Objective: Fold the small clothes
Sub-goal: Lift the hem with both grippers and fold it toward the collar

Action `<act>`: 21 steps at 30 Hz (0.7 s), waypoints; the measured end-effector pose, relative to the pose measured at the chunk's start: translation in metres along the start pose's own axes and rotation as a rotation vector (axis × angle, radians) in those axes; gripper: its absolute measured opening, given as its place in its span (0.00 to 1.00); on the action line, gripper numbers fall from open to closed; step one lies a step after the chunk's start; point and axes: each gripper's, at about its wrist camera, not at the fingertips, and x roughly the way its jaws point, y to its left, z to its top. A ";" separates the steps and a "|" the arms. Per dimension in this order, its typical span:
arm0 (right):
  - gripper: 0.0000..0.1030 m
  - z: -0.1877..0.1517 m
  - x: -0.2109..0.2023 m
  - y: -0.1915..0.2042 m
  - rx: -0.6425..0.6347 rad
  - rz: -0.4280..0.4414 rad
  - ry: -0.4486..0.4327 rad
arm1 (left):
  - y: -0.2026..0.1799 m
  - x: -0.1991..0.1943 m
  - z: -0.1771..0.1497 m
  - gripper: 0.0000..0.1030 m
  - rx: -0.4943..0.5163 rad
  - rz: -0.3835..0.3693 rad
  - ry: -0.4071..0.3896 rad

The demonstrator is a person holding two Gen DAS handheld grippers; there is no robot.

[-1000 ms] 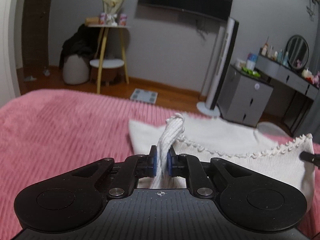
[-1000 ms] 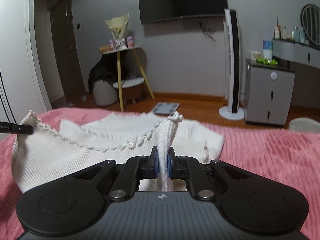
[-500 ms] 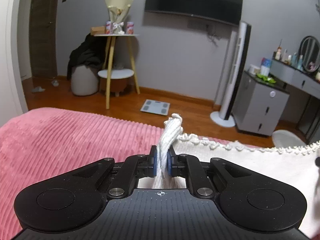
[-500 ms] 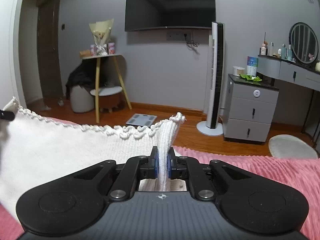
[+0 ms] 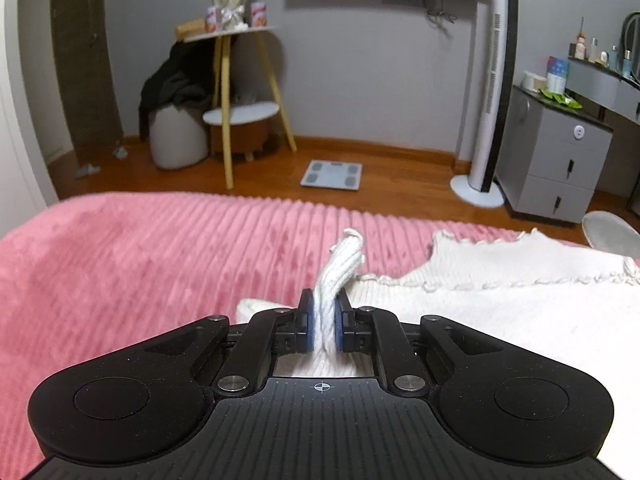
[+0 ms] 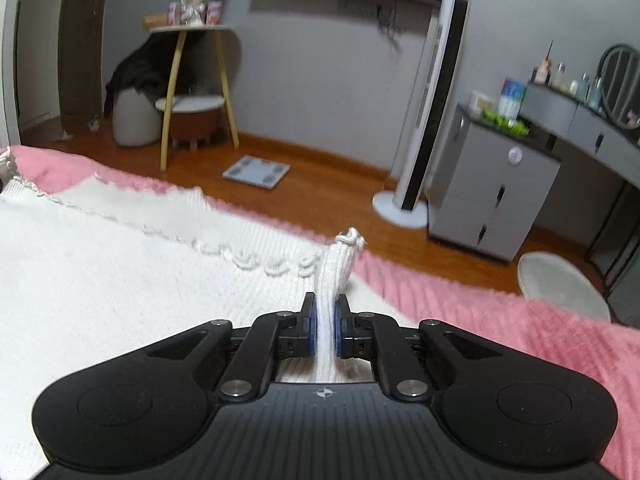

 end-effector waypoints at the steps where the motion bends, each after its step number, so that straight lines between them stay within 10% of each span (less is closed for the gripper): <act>1: 0.07 -0.001 0.003 0.000 -0.003 0.005 0.006 | 0.001 0.001 -0.001 0.11 0.007 0.002 0.000; 13: 0.06 0.027 0.012 0.004 -0.039 -0.128 -0.124 | -0.010 0.005 0.028 0.11 -0.008 0.062 -0.128; 21: 0.06 0.026 0.044 0.004 -0.040 -0.187 -0.065 | -0.015 0.031 0.021 0.11 -0.002 0.115 -0.042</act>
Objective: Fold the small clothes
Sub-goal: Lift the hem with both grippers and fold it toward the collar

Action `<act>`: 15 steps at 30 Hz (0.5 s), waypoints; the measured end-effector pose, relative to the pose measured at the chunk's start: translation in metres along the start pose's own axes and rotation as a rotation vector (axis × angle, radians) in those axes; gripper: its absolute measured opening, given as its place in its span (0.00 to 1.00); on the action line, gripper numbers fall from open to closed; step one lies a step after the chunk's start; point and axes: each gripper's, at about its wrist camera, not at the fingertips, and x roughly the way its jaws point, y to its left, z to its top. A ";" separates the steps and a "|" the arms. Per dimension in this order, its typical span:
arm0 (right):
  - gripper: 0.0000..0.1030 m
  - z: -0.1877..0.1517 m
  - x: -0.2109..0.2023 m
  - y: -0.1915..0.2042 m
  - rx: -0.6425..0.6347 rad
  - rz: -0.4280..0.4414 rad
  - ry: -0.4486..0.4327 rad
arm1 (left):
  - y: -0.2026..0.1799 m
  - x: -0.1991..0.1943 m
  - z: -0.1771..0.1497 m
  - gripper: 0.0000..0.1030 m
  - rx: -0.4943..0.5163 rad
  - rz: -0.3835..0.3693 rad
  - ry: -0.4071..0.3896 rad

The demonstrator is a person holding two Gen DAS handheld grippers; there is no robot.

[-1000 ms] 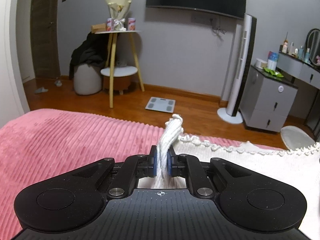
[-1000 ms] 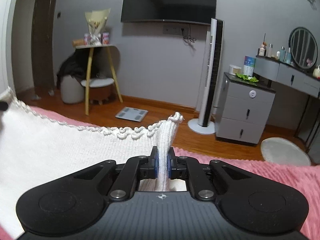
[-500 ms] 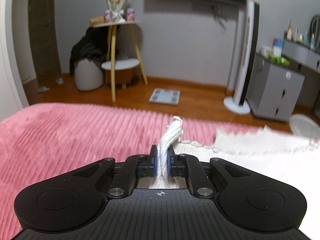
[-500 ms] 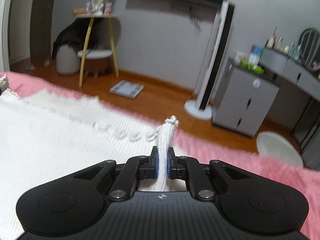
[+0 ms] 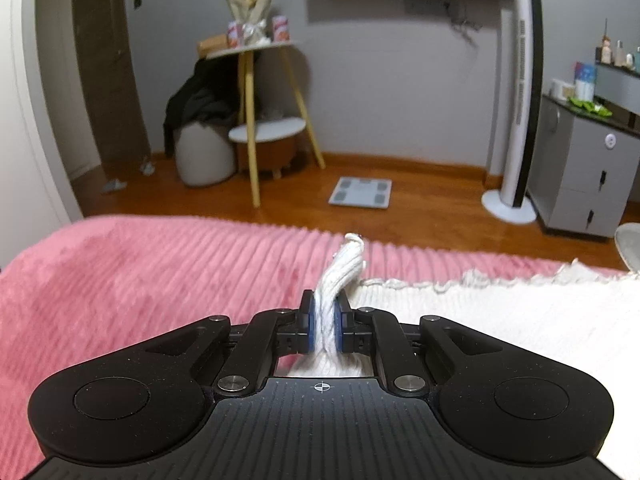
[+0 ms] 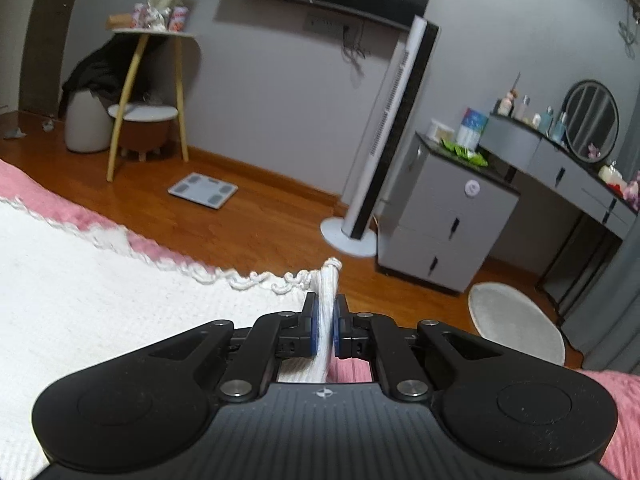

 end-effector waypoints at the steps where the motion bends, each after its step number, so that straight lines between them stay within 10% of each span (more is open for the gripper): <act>1: 0.06 -0.002 0.001 0.001 0.001 0.000 0.007 | -0.001 0.001 -0.001 0.12 0.007 0.010 0.009; 5: 0.08 -0.006 0.006 0.006 -0.028 -0.015 0.031 | -0.001 0.000 -0.004 0.26 0.009 0.037 0.028; 9: 0.53 -0.005 0.001 -0.004 0.030 -0.063 0.054 | 0.012 -0.018 -0.009 0.56 -0.052 0.029 0.014; 15: 0.70 -0.036 -0.082 -0.041 0.297 0.010 -0.009 | 0.041 -0.084 -0.038 0.72 -0.168 -0.036 0.031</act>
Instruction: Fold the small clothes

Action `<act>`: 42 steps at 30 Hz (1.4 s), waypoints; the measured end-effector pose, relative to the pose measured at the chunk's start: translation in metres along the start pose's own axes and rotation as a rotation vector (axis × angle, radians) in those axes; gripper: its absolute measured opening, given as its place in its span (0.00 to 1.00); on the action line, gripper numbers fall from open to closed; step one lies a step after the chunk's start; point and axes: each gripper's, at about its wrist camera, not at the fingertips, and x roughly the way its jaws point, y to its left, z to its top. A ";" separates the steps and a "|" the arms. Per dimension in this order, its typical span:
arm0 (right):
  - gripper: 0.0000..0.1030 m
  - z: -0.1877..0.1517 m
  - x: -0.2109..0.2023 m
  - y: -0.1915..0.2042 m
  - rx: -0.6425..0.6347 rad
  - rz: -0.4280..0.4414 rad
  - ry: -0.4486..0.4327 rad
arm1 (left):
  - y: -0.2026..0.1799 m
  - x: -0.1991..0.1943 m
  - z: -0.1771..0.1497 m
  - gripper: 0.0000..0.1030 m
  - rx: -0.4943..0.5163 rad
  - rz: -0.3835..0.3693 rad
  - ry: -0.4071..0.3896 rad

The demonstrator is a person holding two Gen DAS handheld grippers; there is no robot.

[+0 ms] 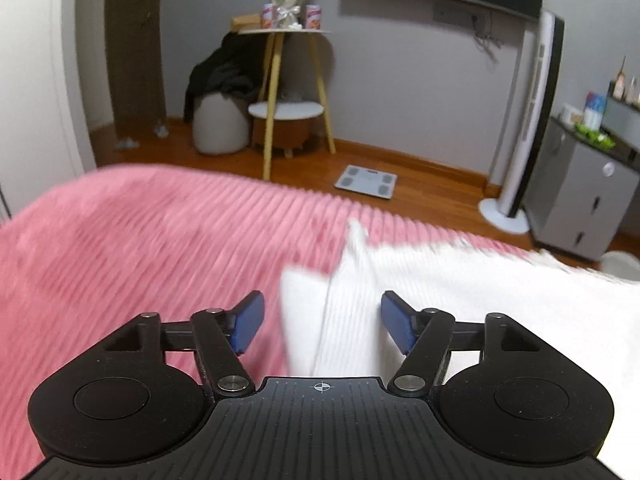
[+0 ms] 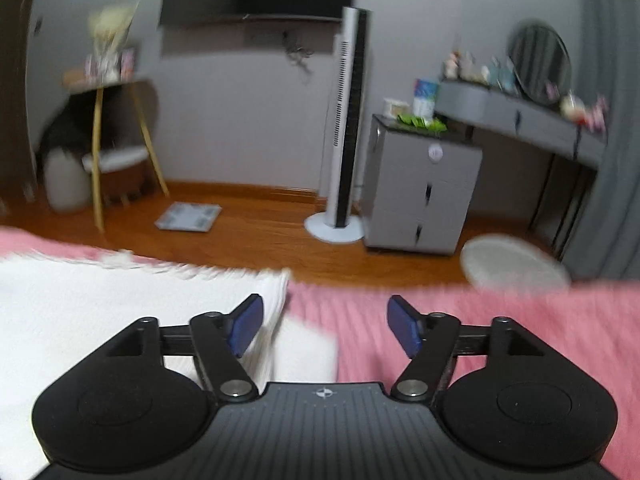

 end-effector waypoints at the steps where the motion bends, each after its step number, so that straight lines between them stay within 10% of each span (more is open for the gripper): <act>1: 0.70 -0.009 -0.015 -0.008 0.047 0.022 0.014 | 0.005 -0.012 -0.010 0.74 -0.018 -0.014 0.006; 10: 0.70 -0.060 -0.084 -0.031 0.173 0.264 0.099 | 0.040 -0.052 -0.074 0.75 -0.158 -0.098 0.138; 14: 0.53 -0.075 -0.083 -0.024 0.194 0.287 0.164 | 0.057 -0.045 -0.078 0.72 -0.287 -0.170 0.171; 23: 0.18 -0.089 -0.068 -0.030 0.219 0.316 0.187 | 0.064 -0.043 -0.075 0.22 -0.326 -0.178 0.186; 30: 0.13 -0.076 -0.093 -0.022 0.090 0.212 0.073 | 0.065 -0.068 -0.053 0.16 -0.303 -0.191 0.112; 38: 0.15 -0.090 -0.074 -0.027 0.028 0.144 0.149 | 0.061 -0.043 -0.080 0.27 -0.199 -0.083 0.192; 42: 0.50 -0.078 -0.085 -0.032 0.014 0.080 0.103 | 0.054 -0.068 -0.070 0.40 -0.180 -0.069 0.145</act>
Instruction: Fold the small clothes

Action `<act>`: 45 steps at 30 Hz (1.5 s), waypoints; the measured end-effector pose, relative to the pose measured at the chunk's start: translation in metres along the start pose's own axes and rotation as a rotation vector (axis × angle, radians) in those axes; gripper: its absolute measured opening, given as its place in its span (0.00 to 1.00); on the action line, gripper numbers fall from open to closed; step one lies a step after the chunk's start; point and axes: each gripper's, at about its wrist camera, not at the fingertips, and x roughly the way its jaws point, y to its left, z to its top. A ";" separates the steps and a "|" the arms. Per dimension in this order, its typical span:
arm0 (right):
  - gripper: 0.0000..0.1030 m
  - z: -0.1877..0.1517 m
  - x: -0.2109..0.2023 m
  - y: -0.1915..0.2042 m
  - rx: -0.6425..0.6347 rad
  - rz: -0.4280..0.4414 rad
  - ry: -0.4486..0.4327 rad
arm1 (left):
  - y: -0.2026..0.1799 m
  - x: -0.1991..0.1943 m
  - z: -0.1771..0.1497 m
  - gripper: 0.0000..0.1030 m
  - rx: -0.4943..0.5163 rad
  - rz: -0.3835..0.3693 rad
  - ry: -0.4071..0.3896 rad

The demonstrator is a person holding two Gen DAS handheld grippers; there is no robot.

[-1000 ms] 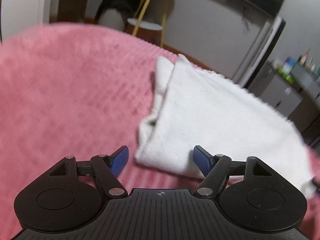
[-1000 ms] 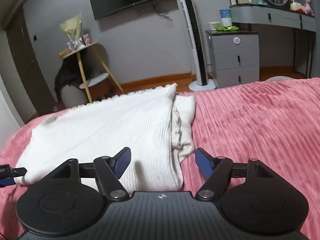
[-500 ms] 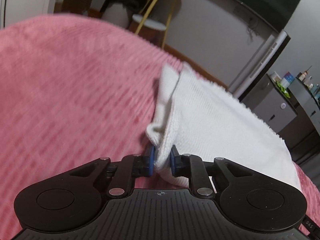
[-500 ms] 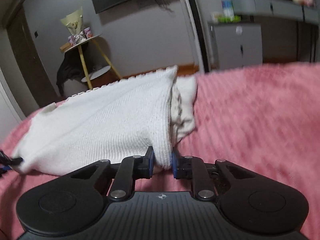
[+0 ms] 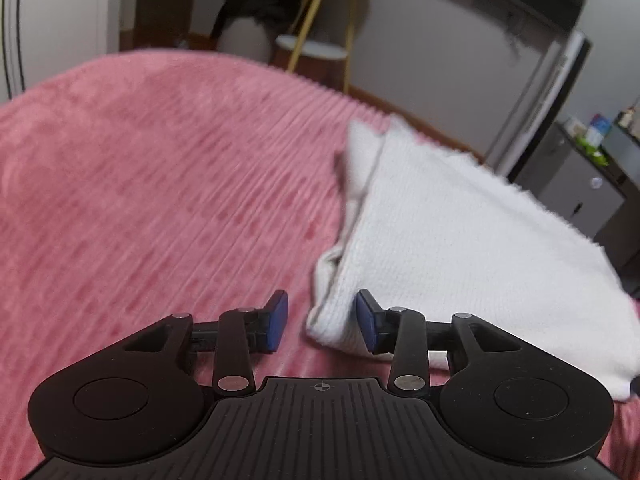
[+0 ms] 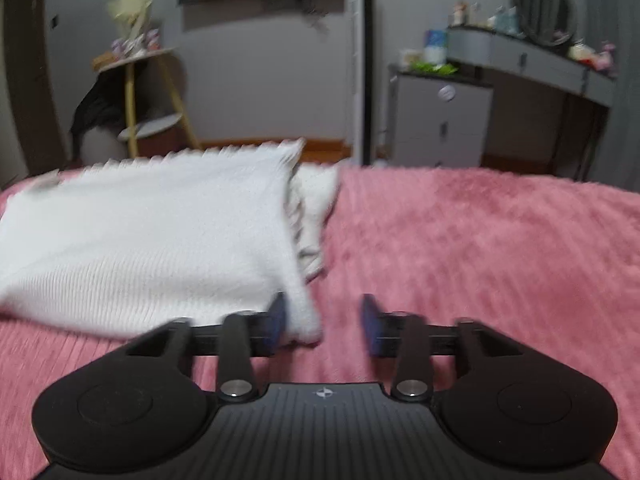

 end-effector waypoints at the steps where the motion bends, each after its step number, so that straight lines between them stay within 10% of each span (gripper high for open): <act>1: 0.50 0.003 -0.004 -0.002 0.020 -0.005 -0.017 | -0.006 -0.008 0.000 0.40 0.023 -0.004 -0.024; 10: 0.42 0.019 -0.016 0.084 -0.083 0.271 -0.123 | -0.085 0.007 -0.026 0.52 0.208 -0.061 -0.096; 19: 0.37 -0.013 0.018 0.100 -0.288 0.245 0.003 | -0.101 0.031 -0.060 0.54 0.417 0.016 -0.117; 27: 0.39 -0.004 -0.005 0.096 -0.296 0.183 -0.048 | -0.044 0.002 -0.027 0.75 0.152 0.064 -0.147; 32: 0.39 -0.001 -0.009 0.111 -0.230 0.311 -0.098 | -0.002 0.002 -0.009 0.76 -0.005 0.117 -0.103; 41: 0.38 -0.015 0.013 0.126 -0.279 0.339 -0.031 | 0.005 0.038 0.007 0.87 -0.043 -0.053 0.068; 45: 0.41 -0.015 0.007 0.115 -0.238 0.334 -0.062 | 0.007 0.049 0.017 0.72 -0.138 -0.127 0.071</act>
